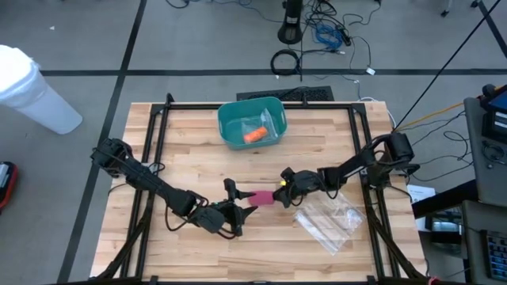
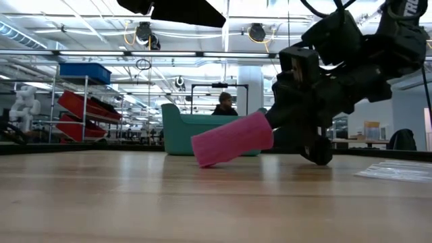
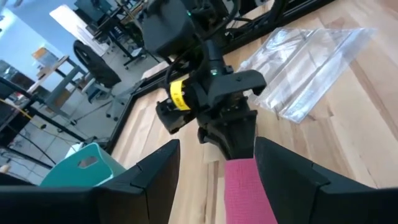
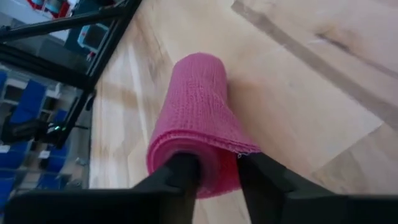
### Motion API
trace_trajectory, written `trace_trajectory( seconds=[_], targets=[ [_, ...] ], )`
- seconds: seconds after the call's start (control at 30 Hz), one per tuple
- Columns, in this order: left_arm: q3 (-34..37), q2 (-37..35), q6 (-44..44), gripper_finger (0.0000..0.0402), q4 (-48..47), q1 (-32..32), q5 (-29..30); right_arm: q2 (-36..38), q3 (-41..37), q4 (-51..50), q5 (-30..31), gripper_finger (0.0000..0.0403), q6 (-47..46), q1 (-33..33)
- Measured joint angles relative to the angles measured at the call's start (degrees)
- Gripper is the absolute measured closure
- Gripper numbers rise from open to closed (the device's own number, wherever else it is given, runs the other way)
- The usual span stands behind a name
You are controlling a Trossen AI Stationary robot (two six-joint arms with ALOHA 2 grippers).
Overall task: Roll bandage
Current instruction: Roll the pink bandage
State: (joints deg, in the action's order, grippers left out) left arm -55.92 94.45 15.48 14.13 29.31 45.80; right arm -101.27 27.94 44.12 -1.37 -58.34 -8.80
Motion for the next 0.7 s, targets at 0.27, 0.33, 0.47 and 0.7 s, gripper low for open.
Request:
trace_trajectory(
  seconds=[0.27,0.33,0.47,0.7],
  targets=[
    [0.0,0.0,-0.1,0.0187,-0.3,-0.2,-0.8,3.5,0.0,-7.2,-5.4,0.0232,0.4,1.6],
    [0.0,0.0,-0.6,0.0187,-0.2,-0.2,-3.0,5.0,-0.2,-9.3,-5.6,0.0225,0.5,1.7],
    [0.0,1.4,-4.1,0.0187,1.3,-2.4,-11.3,7.1,-0.4,-11.4,-5.0,0.0223,1.7,2.3],
    [0.1,8.4,-5.1,0.0187,5.5,-5.7,-14.2,7.1,-0.4,-12.4,-3.2,0.0222,6.0,2.4]
  ],
)
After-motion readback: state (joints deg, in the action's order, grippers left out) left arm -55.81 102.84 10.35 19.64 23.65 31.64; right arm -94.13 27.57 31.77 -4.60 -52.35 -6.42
